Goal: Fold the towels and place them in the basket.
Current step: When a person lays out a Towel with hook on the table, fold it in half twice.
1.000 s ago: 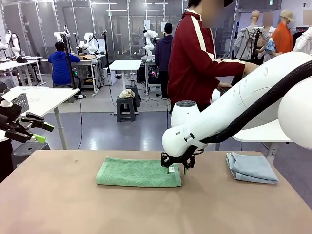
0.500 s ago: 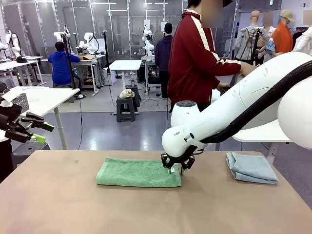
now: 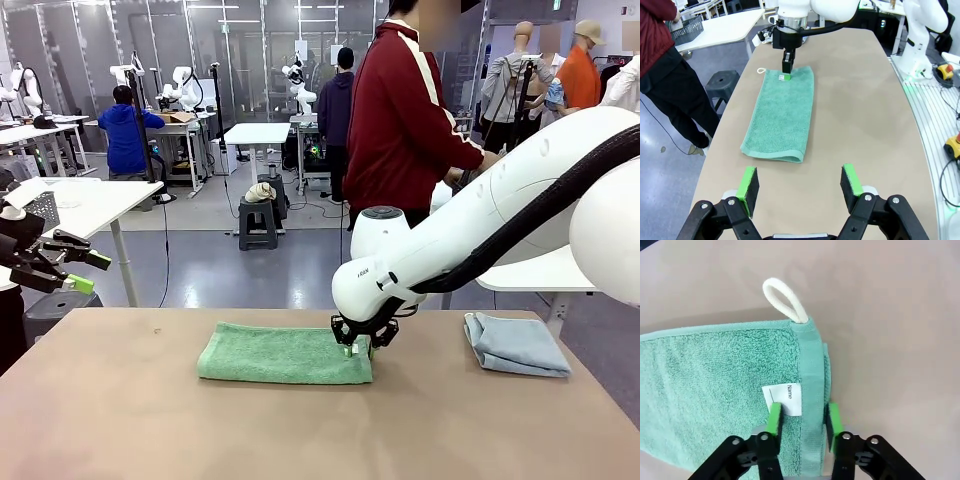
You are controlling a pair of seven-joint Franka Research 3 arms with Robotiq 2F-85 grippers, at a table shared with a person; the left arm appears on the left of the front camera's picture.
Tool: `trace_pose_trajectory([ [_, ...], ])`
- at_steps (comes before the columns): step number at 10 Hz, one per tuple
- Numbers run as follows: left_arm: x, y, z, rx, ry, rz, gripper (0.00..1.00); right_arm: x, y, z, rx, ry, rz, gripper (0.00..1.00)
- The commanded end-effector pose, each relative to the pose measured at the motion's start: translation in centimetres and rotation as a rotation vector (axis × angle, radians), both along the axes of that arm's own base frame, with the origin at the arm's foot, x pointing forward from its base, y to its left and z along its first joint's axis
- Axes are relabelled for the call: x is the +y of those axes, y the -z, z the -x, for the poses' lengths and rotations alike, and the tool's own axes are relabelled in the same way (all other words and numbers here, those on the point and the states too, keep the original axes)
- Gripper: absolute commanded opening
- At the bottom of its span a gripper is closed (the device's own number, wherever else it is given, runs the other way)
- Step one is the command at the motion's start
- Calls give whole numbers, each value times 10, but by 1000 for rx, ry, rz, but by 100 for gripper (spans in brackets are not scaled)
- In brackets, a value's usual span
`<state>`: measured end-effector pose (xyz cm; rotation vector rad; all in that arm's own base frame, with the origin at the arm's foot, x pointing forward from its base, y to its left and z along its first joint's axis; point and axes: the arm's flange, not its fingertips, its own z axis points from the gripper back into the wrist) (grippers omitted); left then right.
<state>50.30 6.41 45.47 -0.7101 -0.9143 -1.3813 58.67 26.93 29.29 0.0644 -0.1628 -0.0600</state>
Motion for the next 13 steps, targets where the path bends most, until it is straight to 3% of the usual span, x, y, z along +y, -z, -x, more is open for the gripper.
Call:
trace_pose_trajectory([
  [1,-1,-1,4,-1,5,-3,84,4,2,-5,8,33,-4,16],
  [2,-1,-1,4,-1,5,-3,84,3,2,-5,10,36,-5,12],
  [3,-1,-1,4,-1,5,-3,84,3,1,-5,10,38,-6,0],
  [10,-1,-1,4,-1,5,-3,84,-31,-13,2,1,-32,42,0],
  [13,-1,-1,4,-1,5,-3,84,-23,-28,6,-3,-43,87,0],
])
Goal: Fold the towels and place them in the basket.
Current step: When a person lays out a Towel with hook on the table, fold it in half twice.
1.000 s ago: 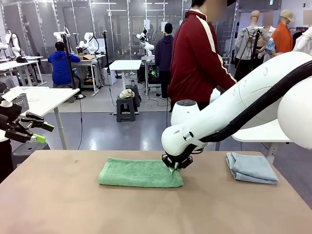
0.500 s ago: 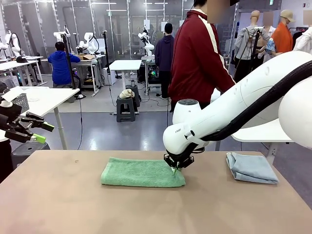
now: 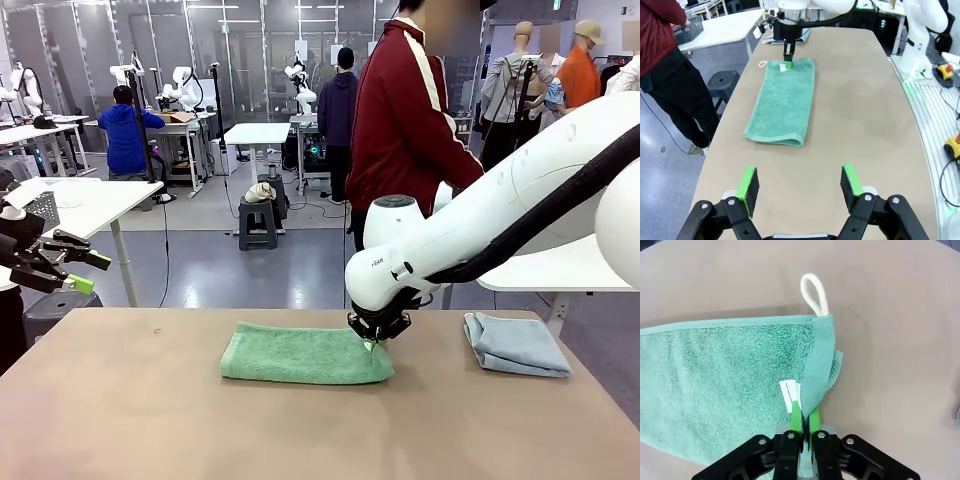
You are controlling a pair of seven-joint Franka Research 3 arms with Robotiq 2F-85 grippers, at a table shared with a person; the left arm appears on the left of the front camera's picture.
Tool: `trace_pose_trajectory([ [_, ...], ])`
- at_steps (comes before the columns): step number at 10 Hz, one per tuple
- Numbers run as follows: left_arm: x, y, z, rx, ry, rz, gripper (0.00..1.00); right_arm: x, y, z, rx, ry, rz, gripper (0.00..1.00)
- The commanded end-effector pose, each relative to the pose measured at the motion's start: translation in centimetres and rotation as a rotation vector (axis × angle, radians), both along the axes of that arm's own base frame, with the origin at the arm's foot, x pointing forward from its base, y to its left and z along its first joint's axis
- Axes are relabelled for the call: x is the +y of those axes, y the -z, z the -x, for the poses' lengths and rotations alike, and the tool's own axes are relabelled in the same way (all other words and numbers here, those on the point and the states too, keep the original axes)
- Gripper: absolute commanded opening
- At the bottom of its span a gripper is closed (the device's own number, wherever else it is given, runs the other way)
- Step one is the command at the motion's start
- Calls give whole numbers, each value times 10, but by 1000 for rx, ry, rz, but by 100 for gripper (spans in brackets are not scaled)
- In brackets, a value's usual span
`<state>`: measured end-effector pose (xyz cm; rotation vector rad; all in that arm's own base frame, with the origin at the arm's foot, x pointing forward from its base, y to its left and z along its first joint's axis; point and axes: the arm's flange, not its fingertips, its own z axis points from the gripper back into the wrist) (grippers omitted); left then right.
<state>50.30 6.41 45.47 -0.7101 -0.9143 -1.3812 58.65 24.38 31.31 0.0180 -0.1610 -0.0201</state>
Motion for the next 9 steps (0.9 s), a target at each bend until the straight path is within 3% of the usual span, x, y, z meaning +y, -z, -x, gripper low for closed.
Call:
trace_pose_trajectory([
  [1,-1,-1,4,-1,5,-3,84,9,-17,7,-13,-11,63,0],
  [6,-1,-1,4,-1,5,-3,84,75,-64,-6,-24,-22,160,0],
  [9,-1,-1,4,-1,5,-3,84,135,-79,-25,-20,0,144,0],
])
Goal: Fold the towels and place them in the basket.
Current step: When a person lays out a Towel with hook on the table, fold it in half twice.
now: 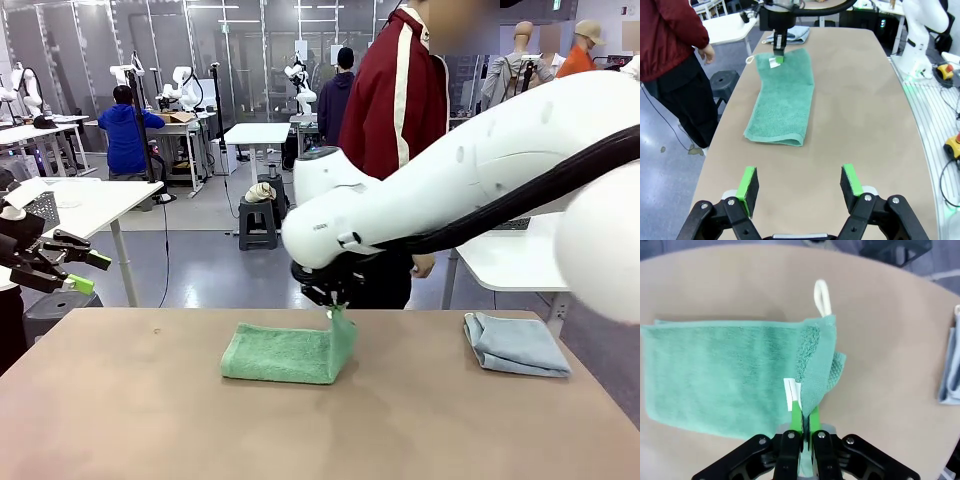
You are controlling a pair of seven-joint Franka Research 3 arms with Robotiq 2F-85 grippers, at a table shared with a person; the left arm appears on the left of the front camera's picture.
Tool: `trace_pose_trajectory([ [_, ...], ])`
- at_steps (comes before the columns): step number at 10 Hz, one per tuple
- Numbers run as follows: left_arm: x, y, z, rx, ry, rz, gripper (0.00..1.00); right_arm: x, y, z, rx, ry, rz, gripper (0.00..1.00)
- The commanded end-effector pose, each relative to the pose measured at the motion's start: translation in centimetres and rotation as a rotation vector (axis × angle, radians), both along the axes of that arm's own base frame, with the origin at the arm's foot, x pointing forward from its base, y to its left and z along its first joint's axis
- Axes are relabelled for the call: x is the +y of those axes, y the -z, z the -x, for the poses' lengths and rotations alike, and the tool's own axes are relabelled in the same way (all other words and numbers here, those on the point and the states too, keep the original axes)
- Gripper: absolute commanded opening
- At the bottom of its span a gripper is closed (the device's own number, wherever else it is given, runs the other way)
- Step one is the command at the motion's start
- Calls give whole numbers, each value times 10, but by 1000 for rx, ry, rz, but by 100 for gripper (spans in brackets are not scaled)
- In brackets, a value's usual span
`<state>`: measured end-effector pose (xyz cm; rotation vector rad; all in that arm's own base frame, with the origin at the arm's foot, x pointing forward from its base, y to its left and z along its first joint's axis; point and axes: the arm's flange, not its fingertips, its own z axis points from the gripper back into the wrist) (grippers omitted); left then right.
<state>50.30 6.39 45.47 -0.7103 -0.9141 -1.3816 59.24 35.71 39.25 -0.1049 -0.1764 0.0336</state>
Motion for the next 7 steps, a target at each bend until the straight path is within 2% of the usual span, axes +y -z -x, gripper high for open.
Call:
trace_pose_trajectory([
  [1,0,-1,5,-1,4,-3,84,43,-1,-25,-2,41,10,0],
  [7,0,-1,5,-1,4,-3,84,147,11,-53,28,6,23,0],
])
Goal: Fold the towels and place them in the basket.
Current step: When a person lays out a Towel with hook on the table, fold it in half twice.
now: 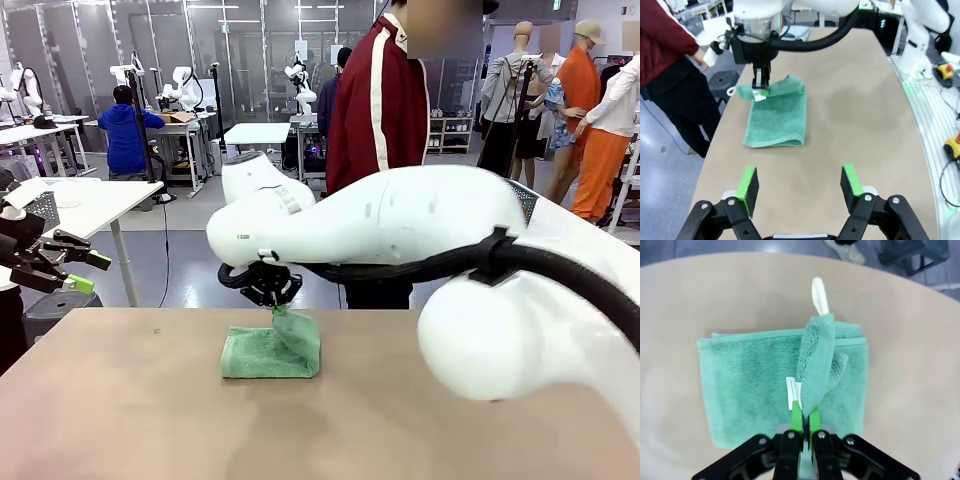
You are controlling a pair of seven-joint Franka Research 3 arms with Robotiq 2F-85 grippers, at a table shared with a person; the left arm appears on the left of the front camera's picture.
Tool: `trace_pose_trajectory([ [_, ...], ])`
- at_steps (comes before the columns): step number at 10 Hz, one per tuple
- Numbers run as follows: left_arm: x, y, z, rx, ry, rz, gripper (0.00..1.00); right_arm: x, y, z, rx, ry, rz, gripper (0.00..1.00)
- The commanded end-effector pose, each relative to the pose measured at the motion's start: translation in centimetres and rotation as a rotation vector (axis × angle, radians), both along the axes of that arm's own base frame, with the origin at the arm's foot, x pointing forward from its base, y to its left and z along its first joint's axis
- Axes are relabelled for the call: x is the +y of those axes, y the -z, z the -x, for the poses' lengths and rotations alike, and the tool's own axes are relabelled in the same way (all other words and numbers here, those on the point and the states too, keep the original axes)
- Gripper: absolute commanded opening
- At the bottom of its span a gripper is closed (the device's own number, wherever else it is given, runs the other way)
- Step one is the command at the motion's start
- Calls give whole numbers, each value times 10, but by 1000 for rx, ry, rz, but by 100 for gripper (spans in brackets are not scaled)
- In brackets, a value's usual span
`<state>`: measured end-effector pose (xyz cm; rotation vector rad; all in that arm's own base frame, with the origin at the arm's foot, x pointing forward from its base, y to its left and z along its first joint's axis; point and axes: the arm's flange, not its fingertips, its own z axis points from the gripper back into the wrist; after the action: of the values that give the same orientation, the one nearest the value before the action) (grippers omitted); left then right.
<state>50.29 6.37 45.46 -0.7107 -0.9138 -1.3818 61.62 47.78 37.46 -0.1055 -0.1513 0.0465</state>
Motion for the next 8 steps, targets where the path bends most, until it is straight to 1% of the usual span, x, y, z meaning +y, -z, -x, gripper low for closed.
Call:
trace_pose_trajectory([
  [1,0,-1,4,-1,4,-3,84,39,-3,-28,10,-1,36,0],
  [3,0,-1,4,-1,4,-3,84,61,7,-22,10,-39,67,0],
  [5,0,-1,4,-1,4,-3,84,73,14,-26,-16,-56,45,0],
  [6,0,-1,4,-1,4,-3,84,76,13,-27,-30,-44,12,0],
  [8,0,-1,4,-1,4,-3,84,70,2,-23,-49,-86,-121,0],
])
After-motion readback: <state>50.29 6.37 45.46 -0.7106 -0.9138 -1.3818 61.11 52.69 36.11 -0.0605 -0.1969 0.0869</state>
